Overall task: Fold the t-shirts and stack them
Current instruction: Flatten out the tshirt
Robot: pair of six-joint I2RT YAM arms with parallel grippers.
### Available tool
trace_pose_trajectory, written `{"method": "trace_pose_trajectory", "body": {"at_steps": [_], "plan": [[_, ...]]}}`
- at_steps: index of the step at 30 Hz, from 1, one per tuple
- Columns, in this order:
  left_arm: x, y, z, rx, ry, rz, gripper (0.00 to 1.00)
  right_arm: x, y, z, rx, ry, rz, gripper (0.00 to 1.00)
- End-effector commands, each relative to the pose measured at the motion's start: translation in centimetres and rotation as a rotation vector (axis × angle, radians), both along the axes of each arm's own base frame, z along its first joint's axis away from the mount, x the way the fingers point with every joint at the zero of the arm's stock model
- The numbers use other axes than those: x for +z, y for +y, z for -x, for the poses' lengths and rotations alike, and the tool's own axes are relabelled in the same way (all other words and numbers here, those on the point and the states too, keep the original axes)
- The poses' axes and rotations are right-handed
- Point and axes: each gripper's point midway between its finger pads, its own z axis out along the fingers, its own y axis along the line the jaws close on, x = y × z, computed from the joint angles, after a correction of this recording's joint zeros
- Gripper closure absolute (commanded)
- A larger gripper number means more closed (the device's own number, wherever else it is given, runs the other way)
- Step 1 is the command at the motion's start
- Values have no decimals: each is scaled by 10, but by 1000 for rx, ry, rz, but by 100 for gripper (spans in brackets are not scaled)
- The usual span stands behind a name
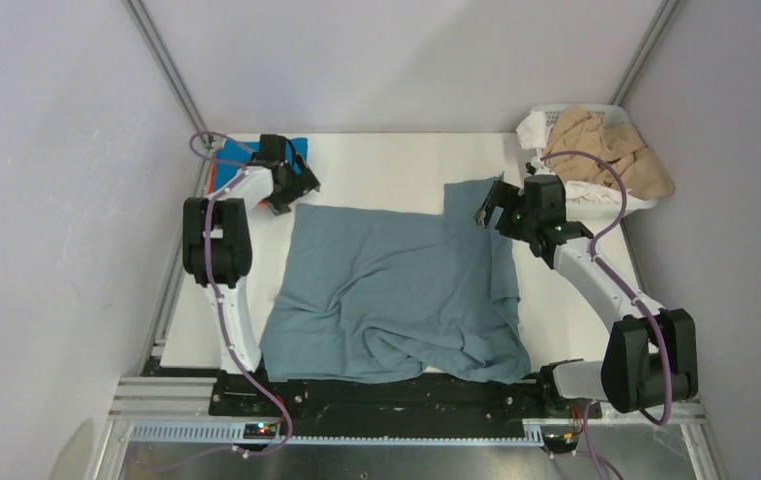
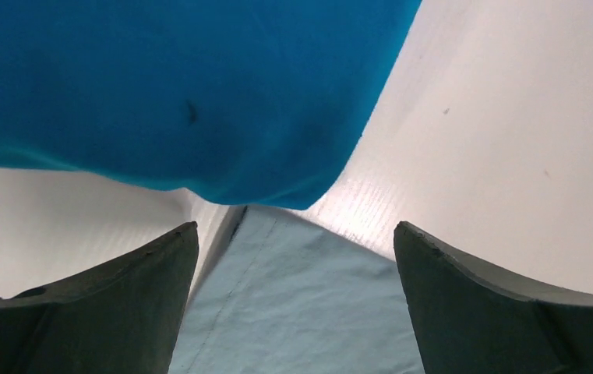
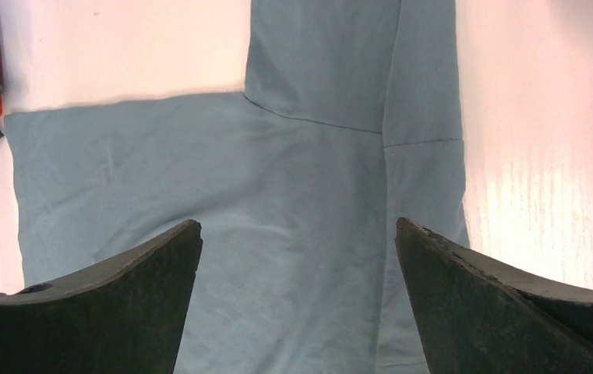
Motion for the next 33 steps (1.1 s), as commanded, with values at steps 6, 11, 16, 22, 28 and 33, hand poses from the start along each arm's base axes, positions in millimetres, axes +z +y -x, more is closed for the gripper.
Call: {"method": "trace_pose_trajectory", "body": {"at_steps": [6,11,16,22,28,33], "plan": [[-15,-42,16,-105,68,114,15,18,-9,-7,-26,-45,28,1],[-19,-37,23,-87,76,42,33,20,-9,-12,-20,-67,33,1],[-24,-30,23,-74,80,-1,64,16,-10,-26,-14,-91,62,1],[-23,-33,23,-128,77,-1,100,3,-23,-60,-67,-66,156,1],[-11,-35,23,-163,49,-11,100,-8,-31,-110,-100,-29,230,1],[13,-26,27,-126,5,-62,100,-12,-46,-144,-168,3,242,1]]}}
